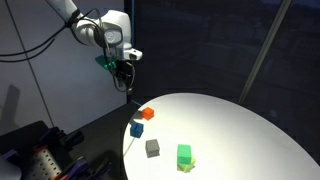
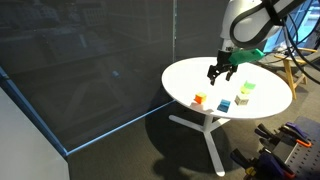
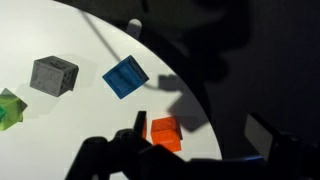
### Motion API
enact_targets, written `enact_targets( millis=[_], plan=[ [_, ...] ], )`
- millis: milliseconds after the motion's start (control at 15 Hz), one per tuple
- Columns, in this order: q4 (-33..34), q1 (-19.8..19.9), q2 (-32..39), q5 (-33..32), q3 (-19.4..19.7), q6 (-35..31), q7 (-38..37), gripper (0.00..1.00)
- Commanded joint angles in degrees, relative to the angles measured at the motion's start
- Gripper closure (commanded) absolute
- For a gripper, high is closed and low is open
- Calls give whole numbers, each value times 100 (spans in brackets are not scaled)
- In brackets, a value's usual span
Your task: Put the grey block on the table
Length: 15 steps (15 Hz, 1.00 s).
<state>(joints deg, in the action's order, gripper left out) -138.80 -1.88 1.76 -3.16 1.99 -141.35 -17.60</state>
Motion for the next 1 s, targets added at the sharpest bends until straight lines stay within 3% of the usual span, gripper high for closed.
enact_targets(
  millis=[0,933],
  plan=[
    [-264,-76,-440,-80,-220,175,-190,0],
    [-458,-94,-1466,310,-609,595,-284,0]
  ],
)
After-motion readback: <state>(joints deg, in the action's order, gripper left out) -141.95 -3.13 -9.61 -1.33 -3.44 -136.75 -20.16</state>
